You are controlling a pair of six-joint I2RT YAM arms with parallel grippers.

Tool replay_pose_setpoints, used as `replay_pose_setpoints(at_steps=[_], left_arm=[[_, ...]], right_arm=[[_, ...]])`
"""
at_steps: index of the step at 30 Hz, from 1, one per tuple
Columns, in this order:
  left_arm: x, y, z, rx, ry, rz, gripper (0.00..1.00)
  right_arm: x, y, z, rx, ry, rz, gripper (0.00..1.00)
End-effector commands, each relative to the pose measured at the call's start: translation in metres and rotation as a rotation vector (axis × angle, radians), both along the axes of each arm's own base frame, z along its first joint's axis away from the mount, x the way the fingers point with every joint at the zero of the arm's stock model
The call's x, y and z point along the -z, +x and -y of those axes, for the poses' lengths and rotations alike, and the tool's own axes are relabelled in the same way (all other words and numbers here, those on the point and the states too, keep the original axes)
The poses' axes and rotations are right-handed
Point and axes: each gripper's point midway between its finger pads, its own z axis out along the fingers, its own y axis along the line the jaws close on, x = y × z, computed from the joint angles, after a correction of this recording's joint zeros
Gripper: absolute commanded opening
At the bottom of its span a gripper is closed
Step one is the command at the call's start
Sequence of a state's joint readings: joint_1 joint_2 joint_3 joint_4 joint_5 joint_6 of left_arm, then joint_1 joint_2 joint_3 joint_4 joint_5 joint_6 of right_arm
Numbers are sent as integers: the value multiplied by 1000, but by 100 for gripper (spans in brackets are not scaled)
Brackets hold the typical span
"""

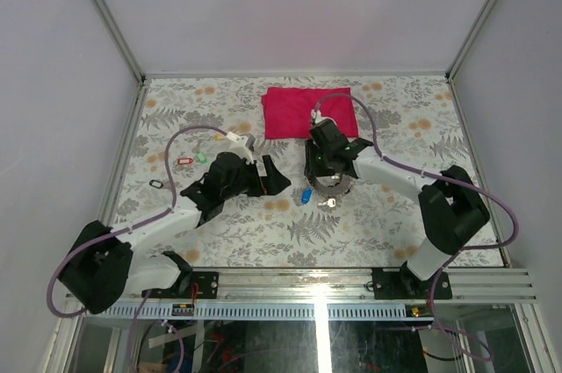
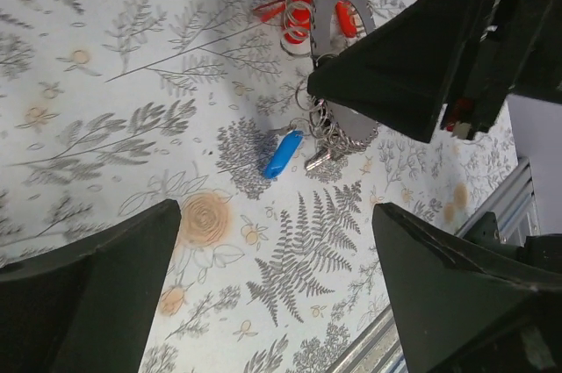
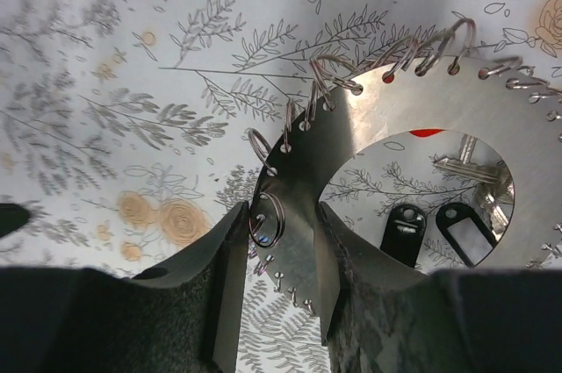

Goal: Put the keys on the keyring

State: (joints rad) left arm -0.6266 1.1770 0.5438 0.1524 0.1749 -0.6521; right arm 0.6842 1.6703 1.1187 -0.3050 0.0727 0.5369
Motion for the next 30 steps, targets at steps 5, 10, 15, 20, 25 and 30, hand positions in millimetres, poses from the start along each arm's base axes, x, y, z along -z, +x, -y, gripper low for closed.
replay_pose_setpoints(at_steps=[5,10,15,20,25,30], left_arm=[[-20,10,57,166,-109,117,85],[-14,11,78,203,-126,111,80],[-18,16,96,219,-157,118,80],[-18,21,109,226,-167,119,77],[-16,26,116,223,-167,114,63],[-18,27,120,225,-193,107,46]], right_arm=[[-61,6,-8,48,266,54,14],[-71,0,-7,49,307,52,14],[-78,-6,-6,64,352,42,12],[-81,-11,-10,61,390,28,11],[-86,-14,-12,58,423,22,11],[-91,-17,-13,65,450,20,11]])
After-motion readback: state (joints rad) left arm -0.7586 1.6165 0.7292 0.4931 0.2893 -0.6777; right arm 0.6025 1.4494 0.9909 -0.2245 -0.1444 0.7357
